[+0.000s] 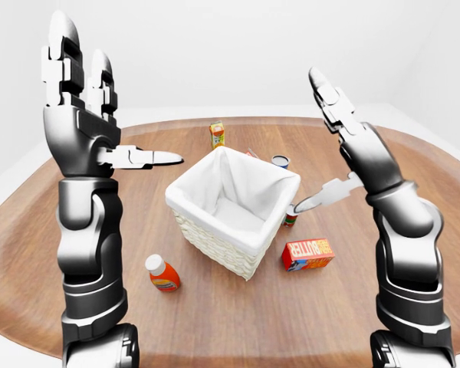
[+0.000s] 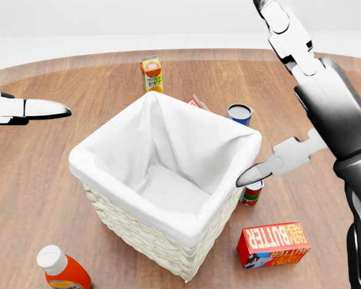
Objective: Pick up the butter and put it in the basket.
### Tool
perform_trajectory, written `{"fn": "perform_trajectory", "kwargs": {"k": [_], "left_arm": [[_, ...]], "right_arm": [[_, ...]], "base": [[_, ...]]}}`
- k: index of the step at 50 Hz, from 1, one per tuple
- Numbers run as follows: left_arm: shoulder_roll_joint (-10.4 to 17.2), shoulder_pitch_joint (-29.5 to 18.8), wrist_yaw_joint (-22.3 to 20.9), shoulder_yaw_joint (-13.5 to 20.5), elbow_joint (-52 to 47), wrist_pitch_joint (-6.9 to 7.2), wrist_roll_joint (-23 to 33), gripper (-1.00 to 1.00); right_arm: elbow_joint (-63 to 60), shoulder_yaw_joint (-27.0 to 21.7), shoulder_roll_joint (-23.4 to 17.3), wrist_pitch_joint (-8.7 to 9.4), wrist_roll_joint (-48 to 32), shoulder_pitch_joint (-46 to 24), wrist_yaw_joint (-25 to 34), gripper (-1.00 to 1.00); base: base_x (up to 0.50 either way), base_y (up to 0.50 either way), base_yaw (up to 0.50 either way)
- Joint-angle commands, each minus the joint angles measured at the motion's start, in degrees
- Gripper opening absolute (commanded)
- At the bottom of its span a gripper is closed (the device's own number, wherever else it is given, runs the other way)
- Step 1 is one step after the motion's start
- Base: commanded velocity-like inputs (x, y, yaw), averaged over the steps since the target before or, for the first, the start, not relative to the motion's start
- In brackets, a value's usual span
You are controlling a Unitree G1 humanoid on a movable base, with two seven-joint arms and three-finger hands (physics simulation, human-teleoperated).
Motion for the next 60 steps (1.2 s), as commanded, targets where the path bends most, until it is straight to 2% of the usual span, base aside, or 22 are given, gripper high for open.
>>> {"fn": "perform_trajectory", "kwargs": {"k": [1,7,12,19,25,38,44,53,60], "left_arm": [[0.30,0.30,-0.11,0.28,0.11,0.00,-0.39,1.00],[0.45,0.42,-0.15,0.45,0.64,0.00,-0.52,1.00],[0.66,0.37,-0.25,0.65,0.83,0.00,-0.72,1.00],[1.06,0.14,-0.28,1.12,1.50,0.00,-1.20,1.00],[1.35,0.04,0.06,1.23,1.71,0.00,-1.64,1.00],[2.25,-0.30,0.37,1.87,2.29,0.00,-2.71,1.00],[2.30,-0.14,0.45,1.86,2.66,0.00,-2.82,1.00],[2.25,0.21,0.04,1.76,3.99,0.00,-2.49,1.00],[2.33,0.33,0.12,1.95,3.76,0.00,-2.64,1.00]], "right_arm": [[-5.86,0.36,-1.19,0.00,-10.33,4.61,8.19,1.00],[-8.34,-0.58,-1.31,0.00,-15.57,7.80,14.68,1.00],[-10.59,-0.61,-1.79,0.00,-20.77,10.70,14.68,1.00],[-13.53,-3.16,-2.47,0.00,-28.48,14.87,14.68,1.00],[-12.46,-4.49,-0.94,0.00,-34.90,16.27,14.68,1.00],[-6.00,-3.24,2.72,0.00,-50.00,18.11,14.68,1.00],[1.78,-1.82,4.98,0.00,-56.20,16.85,14.68,1.00],[10.41,-0.72,5.14,0.00,-62.35,14.63,14.68,1.00],[12.48,-0.52,5.18,0.00,-66.14,15.27,14.68,1.00]], "base": [[0.00,0.00,0.00],[0.00,0.00,0.00],[0.00,0.00,0.00],[0.00,0.00,0.00],[0.00,0.00,0.00],[0.00,0.00,0.00],[0.00,0.00,0.00],[0.00,0.00,0.00],[0.00,0.00,0.00]]}}
